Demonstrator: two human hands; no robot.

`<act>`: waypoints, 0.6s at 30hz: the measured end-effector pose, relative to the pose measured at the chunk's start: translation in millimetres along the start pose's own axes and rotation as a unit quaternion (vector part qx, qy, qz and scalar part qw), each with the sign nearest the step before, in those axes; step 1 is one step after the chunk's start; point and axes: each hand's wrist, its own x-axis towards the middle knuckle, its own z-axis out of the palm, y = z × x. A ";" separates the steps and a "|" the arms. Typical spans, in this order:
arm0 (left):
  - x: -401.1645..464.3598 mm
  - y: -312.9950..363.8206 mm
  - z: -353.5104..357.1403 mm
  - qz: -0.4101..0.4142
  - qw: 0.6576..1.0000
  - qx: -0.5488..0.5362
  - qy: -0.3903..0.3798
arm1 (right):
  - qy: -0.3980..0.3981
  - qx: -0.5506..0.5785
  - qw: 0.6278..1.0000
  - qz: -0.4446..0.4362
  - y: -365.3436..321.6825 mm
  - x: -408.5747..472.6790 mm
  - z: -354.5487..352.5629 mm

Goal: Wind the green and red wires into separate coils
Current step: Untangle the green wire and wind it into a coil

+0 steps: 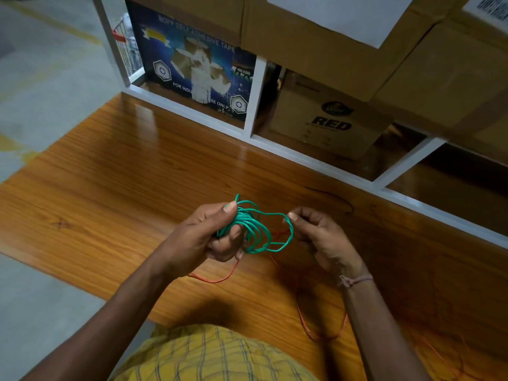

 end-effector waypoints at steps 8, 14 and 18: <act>-18.3 26.0 28.2 0.010 0.995 0.033 -0.092 | 0.212 -0.085 0.973 0.017 37.4 50.0 -2.3; -34.9 52.8 32.1 0.021 0.987 0.056 -0.152 | 0.286 -0.147 0.946 0.041 61.4 52.4 -19.9; -36.1 48.5 33.7 0.023 0.984 0.054 -0.167 | 0.299 -0.216 0.928 0.046 60.4 45.5 -23.2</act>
